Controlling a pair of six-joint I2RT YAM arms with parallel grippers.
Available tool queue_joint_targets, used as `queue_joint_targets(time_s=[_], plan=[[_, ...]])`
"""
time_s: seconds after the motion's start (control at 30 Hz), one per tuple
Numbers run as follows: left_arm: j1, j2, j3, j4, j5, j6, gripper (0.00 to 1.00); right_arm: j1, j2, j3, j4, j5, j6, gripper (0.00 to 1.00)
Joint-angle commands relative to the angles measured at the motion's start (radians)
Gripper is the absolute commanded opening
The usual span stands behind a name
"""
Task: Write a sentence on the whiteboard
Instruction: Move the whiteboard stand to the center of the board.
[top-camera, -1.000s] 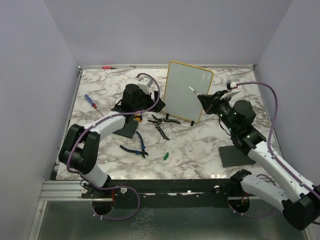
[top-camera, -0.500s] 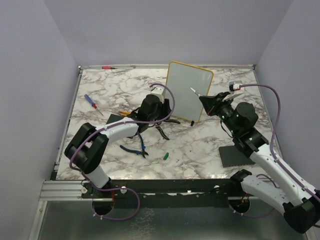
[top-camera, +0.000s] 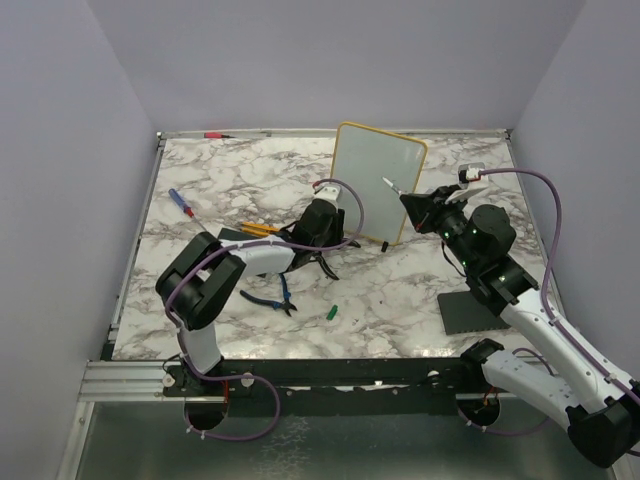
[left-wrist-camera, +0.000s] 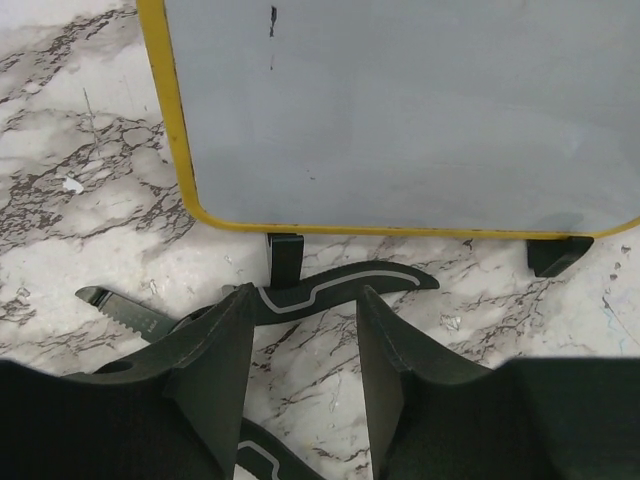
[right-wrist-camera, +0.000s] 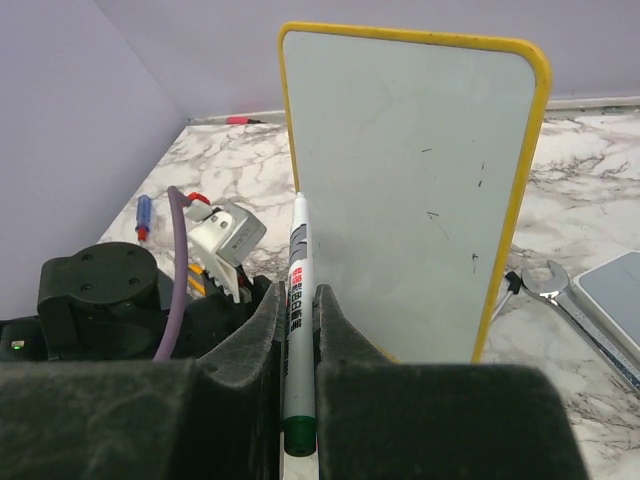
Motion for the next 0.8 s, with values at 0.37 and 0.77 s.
queue_joint_targets(time_s=[0.37, 0.77], plan=[[-0.015, 0.111, 0.078, 0.016, -0.089, 0.047, 0.41, 0.002, 0.0, -0.01, -0.03, 0.037, 0.004, 0.0], [-0.031, 0.148, 0.106, 0.015, -0.121, 0.071, 0.37, 0.002, 0.006, -0.01, -0.038, 0.035, 0.007, 0.01]])
